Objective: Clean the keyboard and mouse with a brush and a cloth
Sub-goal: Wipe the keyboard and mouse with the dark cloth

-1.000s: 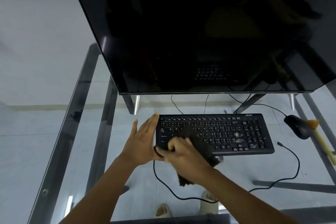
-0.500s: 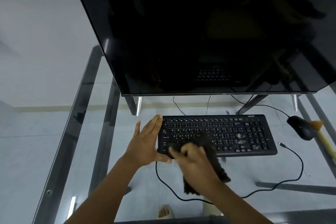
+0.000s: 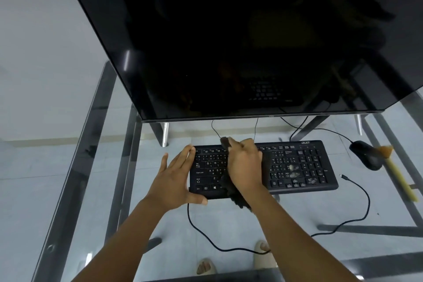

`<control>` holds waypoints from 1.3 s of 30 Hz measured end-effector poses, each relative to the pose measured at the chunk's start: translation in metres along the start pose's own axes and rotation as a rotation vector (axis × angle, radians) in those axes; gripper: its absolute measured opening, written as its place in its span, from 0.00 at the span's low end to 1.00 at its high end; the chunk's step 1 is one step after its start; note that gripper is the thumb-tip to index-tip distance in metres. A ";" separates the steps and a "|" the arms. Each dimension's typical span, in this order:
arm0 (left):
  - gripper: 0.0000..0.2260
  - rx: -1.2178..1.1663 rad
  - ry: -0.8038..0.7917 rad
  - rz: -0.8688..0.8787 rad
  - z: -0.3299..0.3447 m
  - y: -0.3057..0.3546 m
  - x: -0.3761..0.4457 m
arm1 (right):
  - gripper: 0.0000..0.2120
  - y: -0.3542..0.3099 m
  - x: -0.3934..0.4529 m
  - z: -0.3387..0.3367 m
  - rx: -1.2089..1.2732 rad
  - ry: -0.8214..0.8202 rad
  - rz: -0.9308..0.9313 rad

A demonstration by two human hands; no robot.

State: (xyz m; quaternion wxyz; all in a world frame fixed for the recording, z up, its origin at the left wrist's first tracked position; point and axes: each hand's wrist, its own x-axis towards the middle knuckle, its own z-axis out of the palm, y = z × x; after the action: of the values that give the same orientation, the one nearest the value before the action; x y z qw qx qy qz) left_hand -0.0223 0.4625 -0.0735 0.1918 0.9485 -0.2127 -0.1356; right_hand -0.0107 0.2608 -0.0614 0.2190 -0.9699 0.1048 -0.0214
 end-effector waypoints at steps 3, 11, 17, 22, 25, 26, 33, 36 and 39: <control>0.60 -0.012 -0.001 -0.011 0.000 0.000 -0.001 | 0.15 -0.032 -0.019 0.004 0.021 -0.106 -0.213; 0.61 -0.072 0.006 0.002 0.007 0.012 0.003 | 0.10 -0.021 -0.007 -0.011 -0.015 -0.061 -0.089; 0.65 -0.158 0.020 -0.068 0.006 0.003 -0.003 | 0.15 -0.021 -0.002 0.010 -0.003 -0.140 -0.162; 0.65 -0.133 0.056 -0.045 0.002 0.002 -0.005 | 0.14 -0.054 -0.033 0.015 0.058 -0.216 -0.359; 0.65 -0.145 0.046 -0.045 0.001 0.006 -0.006 | 0.14 -0.031 -0.013 0.003 0.093 -0.132 -0.226; 0.65 -0.152 0.038 -0.047 0.000 0.008 -0.005 | 0.13 -0.022 -0.009 0.000 0.128 -0.087 -0.108; 0.67 -0.135 0.004 -0.058 -0.005 0.004 -0.003 | 0.17 -0.004 -0.034 -0.003 0.127 -0.367 -0.407; 0.67 -0.122 0.015 -0.057 -0.005 0.004 -0.003 | 0.16 -0.018 -0.045 -0.006 0.167 -0.237 -0.308; 0.66 -0.074 0.030 -0.037 -0.005 0.001 -0.003 | 0.12 -0.024 -0.070 -0.008 0.186 -0.426 -0.435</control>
State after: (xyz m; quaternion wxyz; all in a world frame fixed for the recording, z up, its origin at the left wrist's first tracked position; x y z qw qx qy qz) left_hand -0.0235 0.4643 -0.0685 0.2274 0.9464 -0.1870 -0.1325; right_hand -0.0754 0.2933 -0.0442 0.3140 -0.9280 -0.1557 0.1262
